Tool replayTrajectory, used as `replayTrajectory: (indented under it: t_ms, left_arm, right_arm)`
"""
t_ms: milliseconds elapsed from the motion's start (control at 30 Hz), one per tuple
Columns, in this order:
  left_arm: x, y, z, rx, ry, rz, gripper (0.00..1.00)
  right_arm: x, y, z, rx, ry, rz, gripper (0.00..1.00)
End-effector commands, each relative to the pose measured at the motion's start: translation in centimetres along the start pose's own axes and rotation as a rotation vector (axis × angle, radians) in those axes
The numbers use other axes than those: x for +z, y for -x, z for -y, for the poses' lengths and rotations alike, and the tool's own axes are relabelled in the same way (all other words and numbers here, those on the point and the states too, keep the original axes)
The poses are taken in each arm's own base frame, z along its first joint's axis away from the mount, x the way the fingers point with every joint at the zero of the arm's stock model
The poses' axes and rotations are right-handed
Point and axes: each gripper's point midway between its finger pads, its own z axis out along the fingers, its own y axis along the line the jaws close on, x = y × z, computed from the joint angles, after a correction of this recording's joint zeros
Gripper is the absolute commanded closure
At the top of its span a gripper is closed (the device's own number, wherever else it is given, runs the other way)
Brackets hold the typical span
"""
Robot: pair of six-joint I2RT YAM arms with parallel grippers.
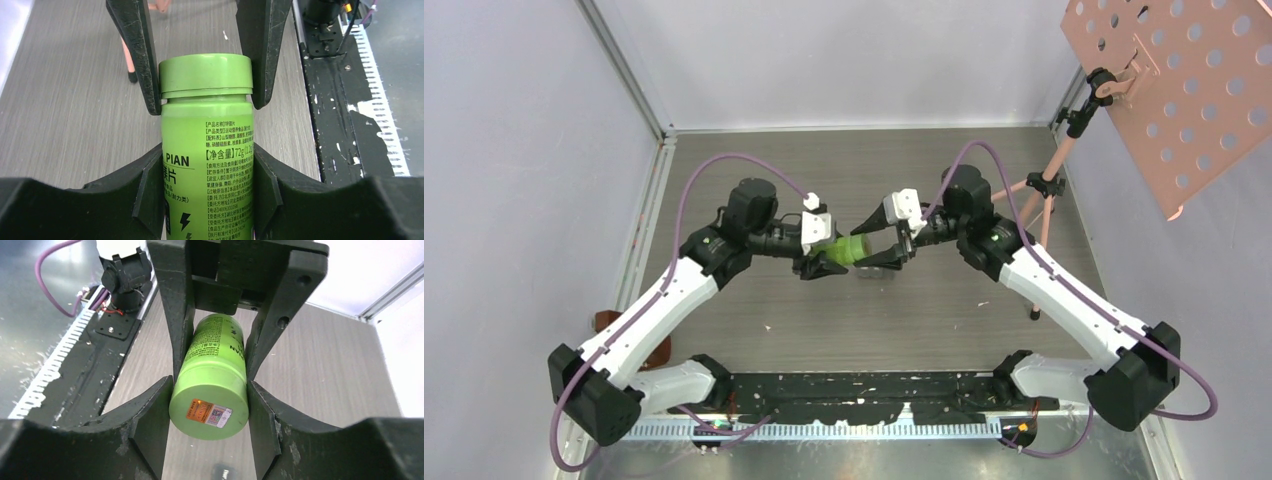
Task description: Sort the pills into containers
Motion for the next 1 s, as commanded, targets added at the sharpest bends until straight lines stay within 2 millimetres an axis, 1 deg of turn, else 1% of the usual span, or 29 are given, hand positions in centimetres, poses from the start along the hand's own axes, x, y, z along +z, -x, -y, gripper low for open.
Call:
replayTrajectory:
  t_ms: [0,33,67,100,133,167,200,233,267,300,333,367,433,467,500,533,567,600,667,733,833,967]
  left_arm:
    - [-0.1,-1.5,4.1,-0.102,-0.202,-0.045,1.00]
    - [0.0,-1.8,3.7,-0.097,-0.183,-0.052,1.00]
    - [0.1,-2.1,3.1,-0.093,-0.145,-0.061,1.00]
    - [0.3,-2.2,2.1,-0.085,-0.093,-0.062,1.00]
    - [0.3,-2.5,1.4,-0.069,-0.054,-0.063,1.00]
    - [0.3,-2.6,0.7,-0.052,-0.009,-0.063,1.00]
    - [0.3,-2.5,-0.1,-0.042,0.036,-0.057,1.00]
    - [0.3,-2.6,-0.8,-0.027,0.078,-0.053,1.00]
    - [0.2,-2.6,-1.3,-0.013,0.112,-0.048,1.00]
    - [0.1,-2.5,-1.8,-0.004,0.142,-0.041,1.00]
    - [0.0,-2.5,-2.1,0.004,0.168,-0.036,1.00]
    - [-0.1,-2.3,-2.6,0.016,0.194,-0.024,1.00]
    - [-0.3,-2.2,-3.3,0.021,0.243,-0.014,1.00]
    - [-0.3,-2.2,-3.6,0.021,0.265,-0.011,1.00]
    - [-0.4,-2.3,-3.8,0.025,0.283,-0.008,1.00]
    - [-0.5,-2.2,-4.1,0.027,0.304,-0.003,1.00]
    - [-0.6,-2.3,-4.2,0.031,0.321,0.003,1.00]
    - [-0.6,-2.2,-4.2,0.036,0.328,0.012,1.00]
    - [-0.7,-2.2,-4.2,0.037,0.338,0.021,1.00]
    - [-0.7,-2.0,-4.2,0.036,0.341,0.024,1.00]
    - [-0.9,-2.0,-4.3,0.041,0.355,0.023,1.00]
    - [-1.1,-1.9,-4.3,0.047,0.364,0.024,1.00]
  right_arm:
    - [-1.5,6.1,0.3,-0.301,-0.006,0.078,0.82]
    - [-1.5,6.4,1.0,-0.311,-0.047,0.096,0.73]
    - [-1.5,6.5,1.0,-0.235,-0.066,0.112,0.53]
    - [-1.5,6.6,1.4,-0.238,-0.111,0.138,0.45]
    - [-1.7,6.4,1.8,-0.139,-0.163,0.145,0.26]
    - [-1.9,6.3,2.0,-0.112,-0.200,0.166,0.11]
    - [-2.3,6.1,2.9,0.028,-0.287,0.177,0.01]
    - [-2.5,5.9,3.2,0.096,-0.322,0.175,0.03]
    - [-2.9,5.6,4.0,0.215,-0.391,0.179,0.05]
    - [-3.0,5.2,4.3,0.302,-0.418,0.160,0.05]
    - [-3.2,4.9,4.9,0.422,-0.474,0.166,0.05]
    - [-3.2,4.6,4.9,0.475,-0.486,0.159,0.05]
    - [-3.1,4.3,4.7,0.618,-0.500,0.204,0.05]
    - [-3.3,4.2,4.8,0.655,-0.520,0.219,0.05]
    - [-3.1,3.5,4.6,0.725,-0.527,0.220,0.05]
    - [-3.2,2.8,5.0,0.764,-0.559,0.208,0.03]
    - [-3.2,1.6,4.8,0.829,-0.579,0.168,0.02]
    - [-3.2,0.4,5.3,0.870,-0.616,0.141,0.01]
    - [-2.8,-2.1,5.0,0.975,-0.640,0.074,0.05]
    - [-1.9,-3.6,4.3,1.061,-0.604,0.047,0.08]
    - [-0.1,-3.9,3.5,1.155,-0.499,0.067,0.10]
    - [0.8,-3.5,3.2,1.207,-0.430,0.103,0.10]
